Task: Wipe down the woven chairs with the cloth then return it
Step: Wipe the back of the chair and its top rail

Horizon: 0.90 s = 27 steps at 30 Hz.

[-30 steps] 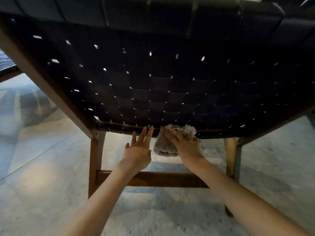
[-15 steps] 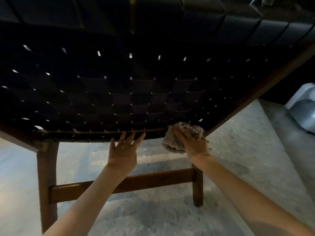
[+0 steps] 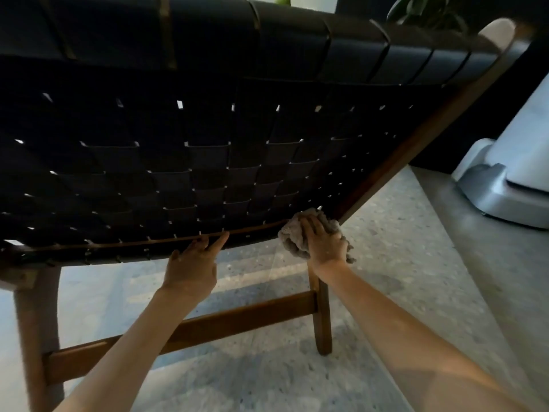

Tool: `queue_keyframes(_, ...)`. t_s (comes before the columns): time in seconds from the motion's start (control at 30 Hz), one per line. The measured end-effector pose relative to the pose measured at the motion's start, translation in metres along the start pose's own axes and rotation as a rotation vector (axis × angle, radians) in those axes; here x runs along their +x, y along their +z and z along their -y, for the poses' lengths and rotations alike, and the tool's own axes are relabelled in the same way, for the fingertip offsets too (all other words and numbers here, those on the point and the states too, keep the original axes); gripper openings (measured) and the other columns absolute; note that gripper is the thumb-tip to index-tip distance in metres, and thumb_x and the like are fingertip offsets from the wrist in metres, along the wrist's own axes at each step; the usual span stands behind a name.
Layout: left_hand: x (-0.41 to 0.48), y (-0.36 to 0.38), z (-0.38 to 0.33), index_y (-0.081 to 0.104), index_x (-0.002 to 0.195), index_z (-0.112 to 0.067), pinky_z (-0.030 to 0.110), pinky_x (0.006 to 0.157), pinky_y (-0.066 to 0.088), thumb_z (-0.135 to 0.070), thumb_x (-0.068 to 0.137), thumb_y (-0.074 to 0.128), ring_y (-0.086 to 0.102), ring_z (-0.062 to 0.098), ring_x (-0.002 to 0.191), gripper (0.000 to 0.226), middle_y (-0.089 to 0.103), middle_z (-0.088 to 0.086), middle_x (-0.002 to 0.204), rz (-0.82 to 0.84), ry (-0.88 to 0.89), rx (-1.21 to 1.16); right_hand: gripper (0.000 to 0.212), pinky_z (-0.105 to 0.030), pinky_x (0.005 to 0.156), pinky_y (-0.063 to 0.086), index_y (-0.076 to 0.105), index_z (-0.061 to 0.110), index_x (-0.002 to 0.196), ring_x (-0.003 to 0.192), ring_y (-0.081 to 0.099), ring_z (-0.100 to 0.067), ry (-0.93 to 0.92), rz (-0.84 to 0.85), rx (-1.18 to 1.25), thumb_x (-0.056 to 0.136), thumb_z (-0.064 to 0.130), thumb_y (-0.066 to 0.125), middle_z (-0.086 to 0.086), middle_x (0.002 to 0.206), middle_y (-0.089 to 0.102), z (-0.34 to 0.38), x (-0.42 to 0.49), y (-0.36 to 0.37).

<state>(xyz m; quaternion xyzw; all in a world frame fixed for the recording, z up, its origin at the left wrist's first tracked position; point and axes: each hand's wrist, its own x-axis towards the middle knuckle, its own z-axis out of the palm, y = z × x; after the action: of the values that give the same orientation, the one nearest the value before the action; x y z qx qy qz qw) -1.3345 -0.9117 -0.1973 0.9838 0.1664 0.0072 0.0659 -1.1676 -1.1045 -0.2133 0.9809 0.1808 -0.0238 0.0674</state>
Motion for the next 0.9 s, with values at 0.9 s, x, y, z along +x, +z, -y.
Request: queue_keyframes(0.9,0.019,-0.002,-0.048,-0.005,0.149,-0.038,0.044,0.118,0.017,-0.032,0.101,0.036,0.001,0.019,0.147,0.063,-0.004,-0.006,0.160,0.111,0.094,-0.102,0.057,-0.035,0.060,0.046,0.051,0.018,0.138,0.072,0.053,-0.029,-0.144,-1.190,-0.331,0.085,-0.003,0.060,-0.007,0.141,0.052,-0.102,-0.059,-0.138)
